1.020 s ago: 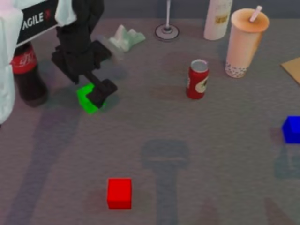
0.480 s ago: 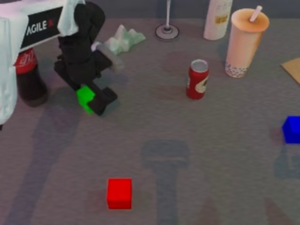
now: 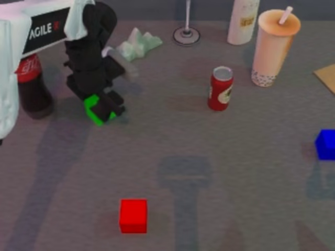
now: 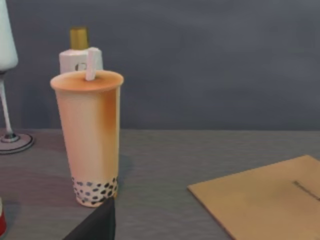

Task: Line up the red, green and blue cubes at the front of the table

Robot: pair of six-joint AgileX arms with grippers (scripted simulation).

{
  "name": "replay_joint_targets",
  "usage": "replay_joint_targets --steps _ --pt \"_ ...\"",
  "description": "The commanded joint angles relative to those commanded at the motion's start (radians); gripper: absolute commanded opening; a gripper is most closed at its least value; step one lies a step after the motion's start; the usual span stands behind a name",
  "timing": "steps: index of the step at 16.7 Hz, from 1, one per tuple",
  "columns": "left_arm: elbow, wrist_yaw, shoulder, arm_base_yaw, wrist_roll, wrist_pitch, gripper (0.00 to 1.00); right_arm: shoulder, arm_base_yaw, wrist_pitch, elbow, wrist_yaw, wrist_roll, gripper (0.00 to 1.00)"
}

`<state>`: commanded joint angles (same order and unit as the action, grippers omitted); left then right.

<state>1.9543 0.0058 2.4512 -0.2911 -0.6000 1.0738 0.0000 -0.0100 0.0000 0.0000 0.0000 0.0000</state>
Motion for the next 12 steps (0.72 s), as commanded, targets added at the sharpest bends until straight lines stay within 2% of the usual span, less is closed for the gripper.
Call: replay_joint_targets --steps 3,12 --pt "0.0 0.0 0.0 0.0 0.0 0.0 0.02 0.0 0.0 0.0 0.0 0.0 0.0 1.0" --pt "0.0 0.004 -0.01 -0.003 0.002 0.004 0.0 0.0 0.0 0.0 0.0 0.0 0.0 1.0"
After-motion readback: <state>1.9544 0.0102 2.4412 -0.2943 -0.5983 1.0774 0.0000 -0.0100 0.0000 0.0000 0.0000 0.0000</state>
